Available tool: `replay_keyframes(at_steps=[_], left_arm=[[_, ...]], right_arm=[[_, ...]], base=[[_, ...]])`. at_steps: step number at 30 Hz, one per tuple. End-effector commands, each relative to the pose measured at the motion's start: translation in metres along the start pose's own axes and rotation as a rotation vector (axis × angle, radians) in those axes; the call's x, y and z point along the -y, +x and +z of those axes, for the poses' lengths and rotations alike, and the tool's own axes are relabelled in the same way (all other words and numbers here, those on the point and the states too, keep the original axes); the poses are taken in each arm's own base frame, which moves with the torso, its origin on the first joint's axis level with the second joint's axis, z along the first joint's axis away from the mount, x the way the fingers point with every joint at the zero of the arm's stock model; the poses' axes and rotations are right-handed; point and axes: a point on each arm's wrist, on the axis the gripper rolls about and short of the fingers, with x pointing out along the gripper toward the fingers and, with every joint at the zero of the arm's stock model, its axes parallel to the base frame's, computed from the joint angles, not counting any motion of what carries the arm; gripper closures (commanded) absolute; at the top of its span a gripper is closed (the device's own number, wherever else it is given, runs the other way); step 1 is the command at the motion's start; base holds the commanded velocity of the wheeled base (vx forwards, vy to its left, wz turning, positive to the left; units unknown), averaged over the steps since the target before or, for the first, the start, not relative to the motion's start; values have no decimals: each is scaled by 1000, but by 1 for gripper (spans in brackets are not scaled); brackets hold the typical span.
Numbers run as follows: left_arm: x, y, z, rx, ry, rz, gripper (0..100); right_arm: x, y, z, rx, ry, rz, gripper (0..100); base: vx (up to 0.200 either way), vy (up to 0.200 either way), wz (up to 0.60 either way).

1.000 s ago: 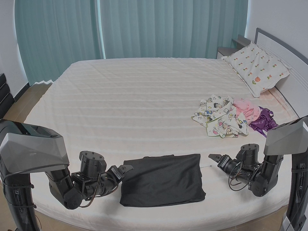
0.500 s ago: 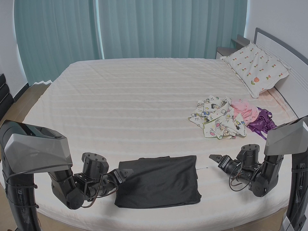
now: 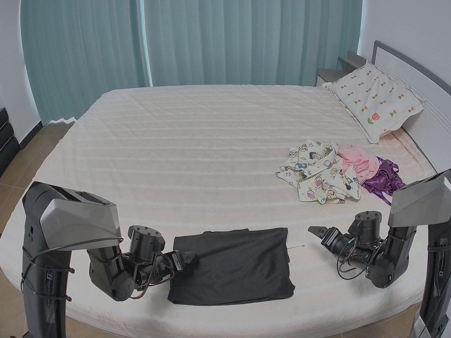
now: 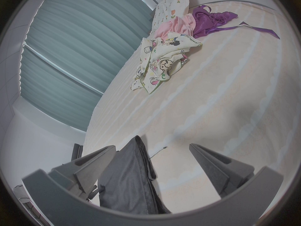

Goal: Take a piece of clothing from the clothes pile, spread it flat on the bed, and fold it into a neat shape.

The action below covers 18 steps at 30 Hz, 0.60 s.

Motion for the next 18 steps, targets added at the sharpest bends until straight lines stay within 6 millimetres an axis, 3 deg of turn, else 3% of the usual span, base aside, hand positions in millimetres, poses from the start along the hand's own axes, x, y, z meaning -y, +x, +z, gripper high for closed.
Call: replay_keyframes(at_steps=[1, 9, 17, 18], left_arm=[[3, 7, -9, -19, 10, -6, 0], [28, -5, -21, -45, 42, -80, 0], [24, 7, -21, -46, 29, -68, 0], [23, 8, -21, -44, 27, -68, 100]], right_arm=[[0, 0, 3, 11, 3, 1, 0], [0, 0, 3, 10, 3, 2, 0], [-1, 1, 1, 5, 0, 4, 0], [-1, 1, 1, 5, 0, 4, 0]], base=[[0, 0, 0], [0, 0, 0], [0, 0, 0], [0, 0, 0]])
